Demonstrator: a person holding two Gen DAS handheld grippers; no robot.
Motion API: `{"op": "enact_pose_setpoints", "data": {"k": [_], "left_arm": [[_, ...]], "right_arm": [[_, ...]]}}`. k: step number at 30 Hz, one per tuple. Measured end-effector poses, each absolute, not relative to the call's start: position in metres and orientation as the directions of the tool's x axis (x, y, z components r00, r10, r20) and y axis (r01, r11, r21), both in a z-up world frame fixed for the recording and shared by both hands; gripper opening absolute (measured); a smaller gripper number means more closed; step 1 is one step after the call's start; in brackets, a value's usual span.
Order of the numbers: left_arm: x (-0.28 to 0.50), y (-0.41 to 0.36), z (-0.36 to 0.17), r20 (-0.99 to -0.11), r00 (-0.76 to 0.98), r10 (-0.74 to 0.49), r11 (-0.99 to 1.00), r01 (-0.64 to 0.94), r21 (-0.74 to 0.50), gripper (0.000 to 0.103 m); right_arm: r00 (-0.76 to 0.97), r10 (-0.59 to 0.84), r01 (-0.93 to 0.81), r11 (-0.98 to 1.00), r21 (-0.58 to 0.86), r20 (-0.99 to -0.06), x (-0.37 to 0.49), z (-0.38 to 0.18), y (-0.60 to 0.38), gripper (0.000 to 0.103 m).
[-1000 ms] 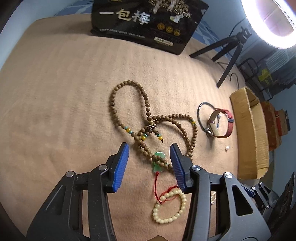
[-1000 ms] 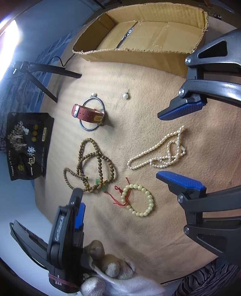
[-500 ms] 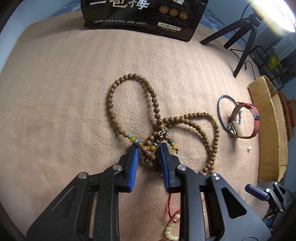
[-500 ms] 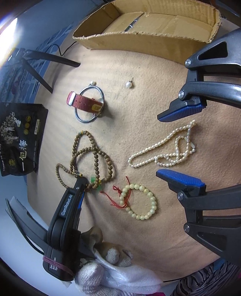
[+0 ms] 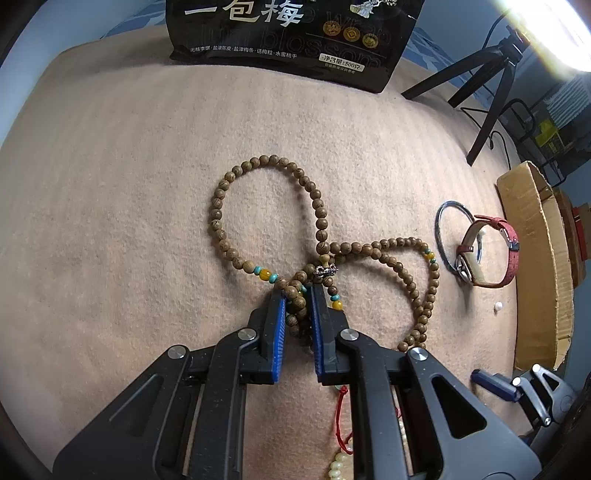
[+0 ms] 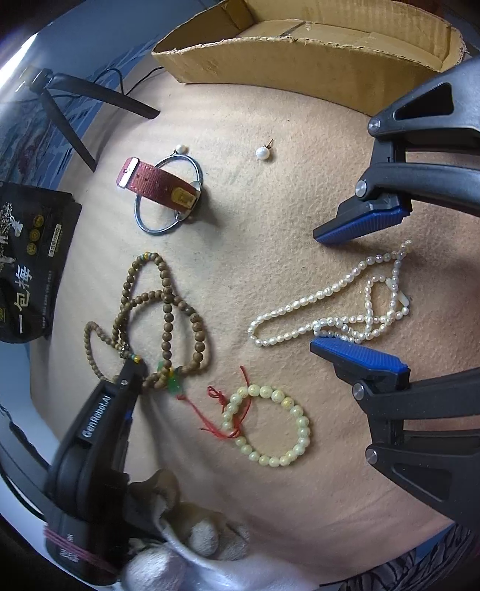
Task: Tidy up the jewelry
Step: 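Close the right gripper on the white pearl necklace while the left gripper lifts the mala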
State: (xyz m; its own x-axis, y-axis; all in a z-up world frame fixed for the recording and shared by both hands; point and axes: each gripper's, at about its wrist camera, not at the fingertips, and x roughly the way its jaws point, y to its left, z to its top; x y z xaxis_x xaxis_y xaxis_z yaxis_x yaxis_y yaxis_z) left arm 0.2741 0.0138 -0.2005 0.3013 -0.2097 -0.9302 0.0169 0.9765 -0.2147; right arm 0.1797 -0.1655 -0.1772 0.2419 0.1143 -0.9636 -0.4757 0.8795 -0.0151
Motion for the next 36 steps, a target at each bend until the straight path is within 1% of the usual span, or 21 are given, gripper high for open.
{"op": "enact_pose_setpoints", "data": {"k": [1, 3, 5, 6, 21, 36], "left_arm": [[0.275, 0.014, -0.201, -0.93, 0.302, -0.21, 0.976, 0.019, -0.215, 0.011], [0.276, 0.014, -0.2, -0.928, 0.307, -0.211, 0.976, 0.02, -0.215, 0.011], [0.276, 0.016, -0.199, -0.925, 0.313, -0.217, 0.975, 0.02, -0.222, 0.011], [0.276, 0.016, -0.196, -0.922, 0.317, -0.221, 0.974, 0.021, -0.226, 0.011], [0.255, 0.017, -0.139, -0.867, 0.396, -0.304, 0.95, 0.05, -0.31, 0.011], [0.224, -0.004, -0.076, -0.797, 0.497, -0.344, 0.937, 0.132, -0.322, 0.011]], "right_arm": [[0.241, 0.115, -0.48, 0.877, -0.016, -0.964, 0.18, -0.178, -0.164, 0.043], [0.241, 0.115, -0.485, 0.874, -0.017, -0.964, 0.178, -0.177, -0.162, 0.024], [0.234, 0.125, -0.483, 0.875, -0.004, -0.964, 0.172, -0.175, -0.162, 0.01], [0.232, 0.13, -0.477, 0.879, 0.004, -0.964, 0.172, -0.174, -0.163, 0.005], [0.337, 0.192, -0.414, 0.909, 0.038, -0.922, 0.169, -0.129, -0.179, 0.005], [0.457, 0.24, -0.356, 0.932, 0.072, -0.856, 0.164, -0.077, -0.214, 0.005]]}}
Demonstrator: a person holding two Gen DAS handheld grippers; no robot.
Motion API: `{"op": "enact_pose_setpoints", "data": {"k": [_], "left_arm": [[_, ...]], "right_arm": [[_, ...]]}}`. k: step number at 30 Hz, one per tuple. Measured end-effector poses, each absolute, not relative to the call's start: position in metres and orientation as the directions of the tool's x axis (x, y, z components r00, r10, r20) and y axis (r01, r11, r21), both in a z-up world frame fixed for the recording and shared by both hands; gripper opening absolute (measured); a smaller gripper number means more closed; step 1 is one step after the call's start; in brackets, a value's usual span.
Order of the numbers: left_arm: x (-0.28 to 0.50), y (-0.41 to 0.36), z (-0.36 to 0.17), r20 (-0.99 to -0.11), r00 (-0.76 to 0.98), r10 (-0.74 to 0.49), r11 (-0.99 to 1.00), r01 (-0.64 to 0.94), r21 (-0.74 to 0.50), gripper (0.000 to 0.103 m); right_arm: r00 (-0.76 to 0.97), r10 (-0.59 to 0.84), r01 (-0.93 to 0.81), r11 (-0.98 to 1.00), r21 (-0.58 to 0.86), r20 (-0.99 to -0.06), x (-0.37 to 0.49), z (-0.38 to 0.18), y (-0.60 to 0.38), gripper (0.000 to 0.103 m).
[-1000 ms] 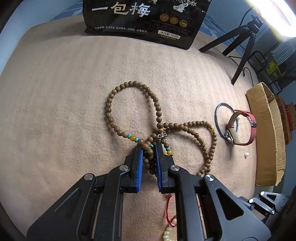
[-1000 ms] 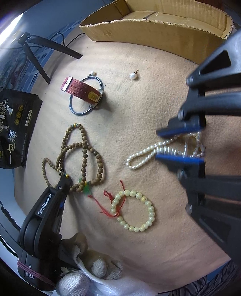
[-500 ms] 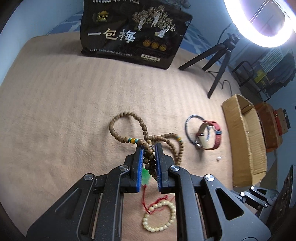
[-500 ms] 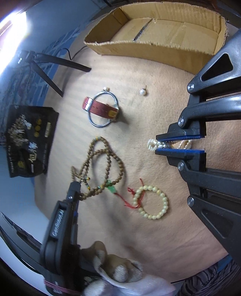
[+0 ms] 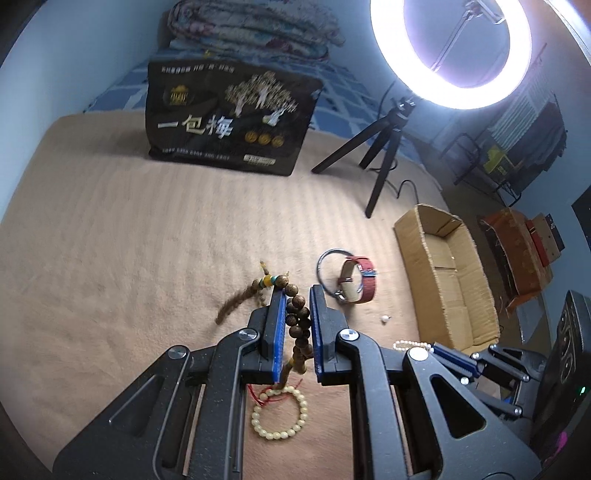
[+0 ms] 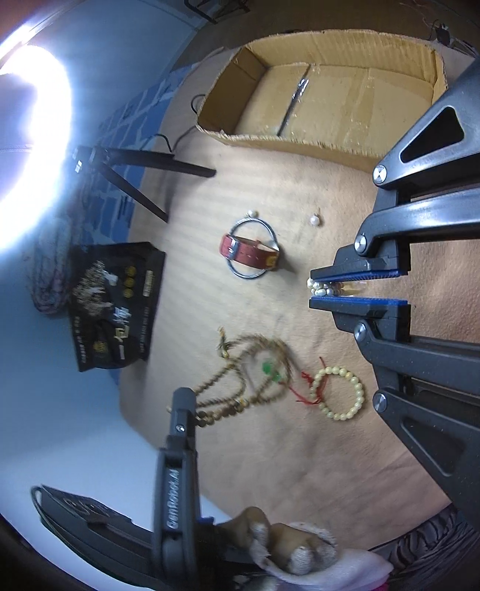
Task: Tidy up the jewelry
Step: 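Close the right gripper on the white pearl necklace while the left gripper lifts the mala, then carry the mala in the left gripper and pearls in the right gripper over the cardboard box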
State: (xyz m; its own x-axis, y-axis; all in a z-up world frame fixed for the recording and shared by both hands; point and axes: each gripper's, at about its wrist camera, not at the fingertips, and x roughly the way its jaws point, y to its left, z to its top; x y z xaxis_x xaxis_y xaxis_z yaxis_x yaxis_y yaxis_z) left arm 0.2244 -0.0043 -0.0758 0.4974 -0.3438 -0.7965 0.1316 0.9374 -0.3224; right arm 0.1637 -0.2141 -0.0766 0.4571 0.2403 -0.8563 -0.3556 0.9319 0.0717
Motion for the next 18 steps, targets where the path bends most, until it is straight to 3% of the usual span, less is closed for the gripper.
{"op": "enact_pose_setpoints", "data": {"k": [18], "left_arm": [[0.193, -0.044, 0.02, -0.7, 0.592, -0.399, 0.916, 0.285, -0.282, 0.011]], "right_arm": [[0.586, 0.232, -0.236, 0.966, 0.111, -0.777, 0.156, -0.025, -0.271, 0.005]]}}
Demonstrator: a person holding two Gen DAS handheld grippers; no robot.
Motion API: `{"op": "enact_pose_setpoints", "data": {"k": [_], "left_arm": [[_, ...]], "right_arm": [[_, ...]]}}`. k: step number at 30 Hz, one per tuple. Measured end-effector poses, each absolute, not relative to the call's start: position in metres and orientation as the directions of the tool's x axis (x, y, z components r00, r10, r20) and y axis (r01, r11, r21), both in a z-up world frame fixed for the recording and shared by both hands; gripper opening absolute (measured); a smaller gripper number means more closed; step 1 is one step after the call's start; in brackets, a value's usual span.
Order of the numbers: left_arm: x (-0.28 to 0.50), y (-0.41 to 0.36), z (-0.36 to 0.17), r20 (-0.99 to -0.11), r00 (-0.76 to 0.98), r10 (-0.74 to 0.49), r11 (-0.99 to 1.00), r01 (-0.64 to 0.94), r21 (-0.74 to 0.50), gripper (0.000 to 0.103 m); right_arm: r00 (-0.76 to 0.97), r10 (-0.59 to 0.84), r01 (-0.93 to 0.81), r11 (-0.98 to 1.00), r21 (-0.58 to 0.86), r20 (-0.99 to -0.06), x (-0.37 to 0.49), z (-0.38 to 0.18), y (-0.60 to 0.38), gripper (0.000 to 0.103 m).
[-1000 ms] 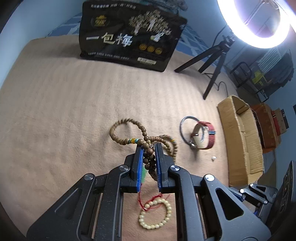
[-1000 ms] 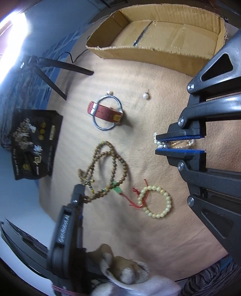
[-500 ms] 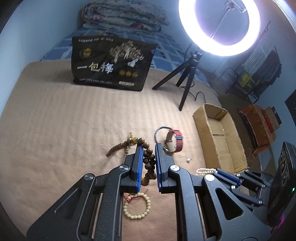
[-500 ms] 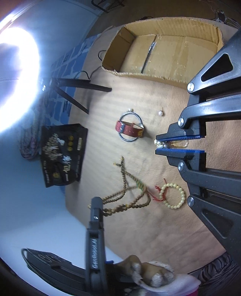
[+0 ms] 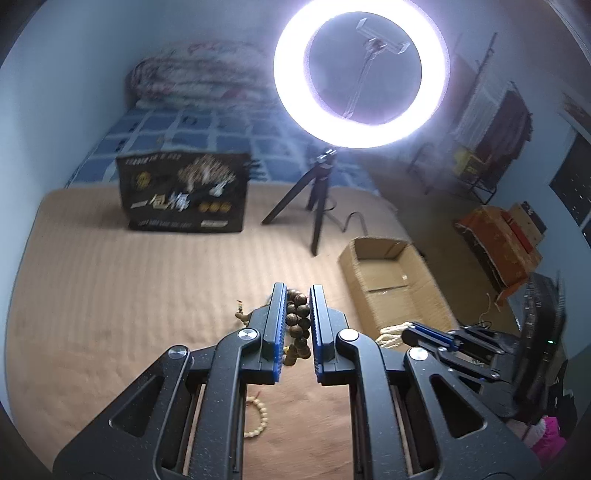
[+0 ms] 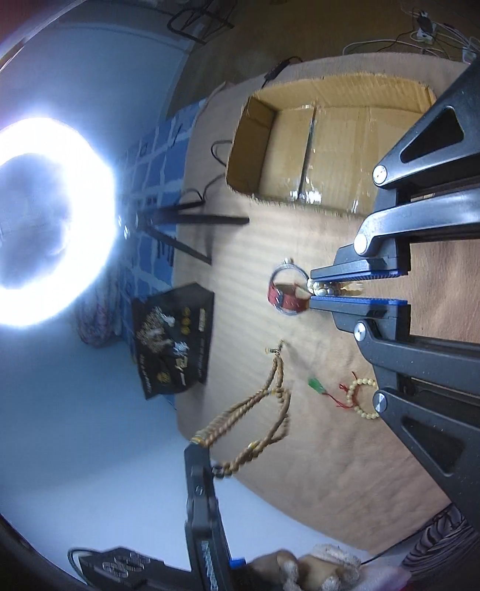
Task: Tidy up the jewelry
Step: 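Carry the mala in the left gripper and pearls in the right gripper over the cardboard box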
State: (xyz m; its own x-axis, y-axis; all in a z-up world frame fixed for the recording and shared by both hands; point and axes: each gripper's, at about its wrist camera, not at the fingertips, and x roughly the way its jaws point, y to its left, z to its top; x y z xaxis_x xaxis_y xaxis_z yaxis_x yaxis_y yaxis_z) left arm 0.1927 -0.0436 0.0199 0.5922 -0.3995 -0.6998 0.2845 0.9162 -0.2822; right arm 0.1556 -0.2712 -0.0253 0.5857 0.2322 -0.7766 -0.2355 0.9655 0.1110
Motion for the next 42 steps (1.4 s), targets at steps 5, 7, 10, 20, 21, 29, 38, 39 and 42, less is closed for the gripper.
{"op": "enact_pose_setpoints", "data": {"k": [5, 7, 10, 20, 21, 29, 38, 39, 42], "left_arm": [[0.186, -0.067, 0.043, -0.67, 0.602, -0.435, 0.899, 0.337, -0.28, 0.011], [0.184, -0.078, 0.051, -0.658, 0.6, -0.455, 0.888, 0.359, -0.287, 0.01], [0.182, -0.091, 0.061, -0.644, 0.597, -0.477, 0.875, 0.387, -0.29, 0.011], [0.183, -0.149, 0.088, -0.602, 0.579, -0.55, 0.826, 0.483, -0.29, 0.011], [0.184, -0.154, 0.089, -0.6, 0.577, -0.554, 0.823, 0.489, -0.29, 0.011], [0.196, -0.199, 0.094, -0.594, 0.558, -0.58, 0.798, 0.536, -0.275, 0.011], [0.212, -0.244, 0.076, -0.623, 0.508, -0.594, 0.775, 0.568, -0.276, 0.011], [0.215, -0.248, 0.071, -0.632, 0.499, -0.593, 0.774, 0.568, -0.279, 0.011], [0.22, -0.257, 0.054, -0.657, 0.486, -0.577, 0.782, 0.561, -0.271, 0.011]], "right_arm": [[0.613, 0.211, -0.187, 0.975, 0.12, -0.761, 0.154, -0.016, -0.296, 0.005], [0.623, 0.2, -0.166, 0.979, 0.123, -0.756, 0.152, -0.013, -0.306, 0.005], [0.635, 0.185, -0.135, 0.982, 0.128, -0.75, 0.15, -0.01, -0.322, 0.005], [0.657, 0.135, -0.039, 0.989, 0.144, -0.742, 0.146, -0.007, -0.368, 0.005], [0.656, 0.13, -0.033, 0.989, 0.144, -0.744, 0.145, -0.008, -0.371, 0.005], [0.638, 0.107, -0.003, 0.991, 0.137, -0.762, 0.147, -0.015, -0.394, 0.005], [0.619, 0.089, 0.042, 0.988, 0.146, -0.78, 0.149, -0.025, -0.416, 0.005], [0.617, 0.087, 0.045, 0.988, 0.145, -0.782, 0.149, -0.026, -0.418, 0.005], [0.606, 0.081, 0.05, 0.989, 0.139, -0.791, 0.151, -0.032, -0.422, 0.005]]}}
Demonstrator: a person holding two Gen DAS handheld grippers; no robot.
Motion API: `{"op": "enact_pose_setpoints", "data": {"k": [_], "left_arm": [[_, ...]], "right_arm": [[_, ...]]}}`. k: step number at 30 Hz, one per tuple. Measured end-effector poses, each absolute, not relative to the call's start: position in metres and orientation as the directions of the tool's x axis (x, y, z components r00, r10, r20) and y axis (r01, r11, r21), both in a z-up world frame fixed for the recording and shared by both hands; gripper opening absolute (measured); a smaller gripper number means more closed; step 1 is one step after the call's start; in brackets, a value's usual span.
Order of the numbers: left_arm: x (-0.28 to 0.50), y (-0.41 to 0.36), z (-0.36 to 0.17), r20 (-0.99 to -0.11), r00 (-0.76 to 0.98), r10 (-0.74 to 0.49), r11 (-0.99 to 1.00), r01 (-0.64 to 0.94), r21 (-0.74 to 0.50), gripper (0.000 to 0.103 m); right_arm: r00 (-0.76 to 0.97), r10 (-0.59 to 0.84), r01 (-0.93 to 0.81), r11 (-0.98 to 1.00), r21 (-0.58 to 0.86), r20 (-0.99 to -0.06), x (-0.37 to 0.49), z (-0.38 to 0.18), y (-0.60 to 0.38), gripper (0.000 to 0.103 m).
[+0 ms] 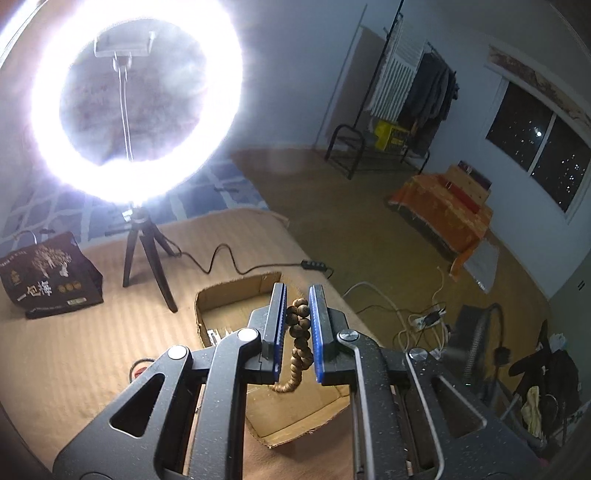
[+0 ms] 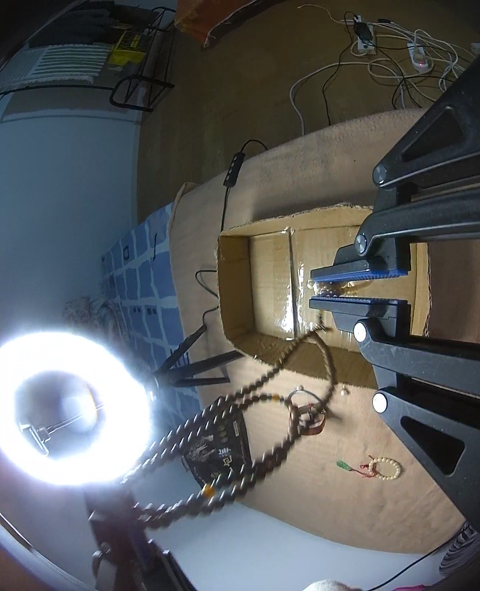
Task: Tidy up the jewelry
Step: 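Carry the mala in the left gripper and pearls in the right gripper over the cardboard box, then open the right gripper dropping the pearls while the left gripper releases the mala into the box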
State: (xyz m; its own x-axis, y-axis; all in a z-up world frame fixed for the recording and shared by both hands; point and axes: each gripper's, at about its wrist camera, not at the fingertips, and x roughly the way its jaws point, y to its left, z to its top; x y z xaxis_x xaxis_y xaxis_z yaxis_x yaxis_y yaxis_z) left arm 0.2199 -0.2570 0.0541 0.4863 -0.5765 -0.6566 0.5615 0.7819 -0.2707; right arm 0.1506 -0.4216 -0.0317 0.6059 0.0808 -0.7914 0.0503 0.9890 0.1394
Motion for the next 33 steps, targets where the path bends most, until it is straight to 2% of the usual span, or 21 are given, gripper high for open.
{"op": "enact_pose_setpoints", "data": {"k": [18, 27, 28, 30, 31, 33], "left_arm": [[0.254, -0.274, -0.048, -0.774, 0.381, -0.505, 0.818, 0.496, -0.29, 0.011], [0.252, -0.277, -0.071, -0.798, 0.353, -0.488, 0.823, 0.49, -0.287, 0.011], [0.252, -0.276, -0.072, -0.799, 0.356, -0.484, 0.826, 0.488, -0.283, 0.011], [0.254, -0.276, -0.073, -0.804, 0.354, -0.477, 0.829, 0.486, -0.278, 0.011], [0.254, -0.275, -0.074, -0.809, 0.353, -0.471, 0.832, 0.484, -0.273, 0.013], [0.254, -0.274, -0.074, -0.812, 0.354, -0.463, 0.834, 0.484, -0.264, 0.033]], "right_arm": [[0.517, 0.086, 0.093, 0.983, 0.156, -0.852, 0.169, -0.075, -0.43, 0.005], [0.479, 0.076, 0.086, 0.987, 0.133, -0.874, 0.171, -0.092, -0.426, 0.007], [0.478, 0.072, 0.084, 0.988, 0.128, -0.875, 0.172, -0.092, -0.425, 0.009], [0.486, 0.058, 0.084, 0.99, 0.113, -0.872, 0.171, -0.091, -0.424, 0.034], [0.491, 0.047, 0.086, 0.991, 0.102, -0.87, 0.17, -0.089, -0.424, 0.039], [0.5, 0.04, 0.086, 0.992, 0.096, -0.865, 0.17, -0.088, -0.424, 0.051]]}}
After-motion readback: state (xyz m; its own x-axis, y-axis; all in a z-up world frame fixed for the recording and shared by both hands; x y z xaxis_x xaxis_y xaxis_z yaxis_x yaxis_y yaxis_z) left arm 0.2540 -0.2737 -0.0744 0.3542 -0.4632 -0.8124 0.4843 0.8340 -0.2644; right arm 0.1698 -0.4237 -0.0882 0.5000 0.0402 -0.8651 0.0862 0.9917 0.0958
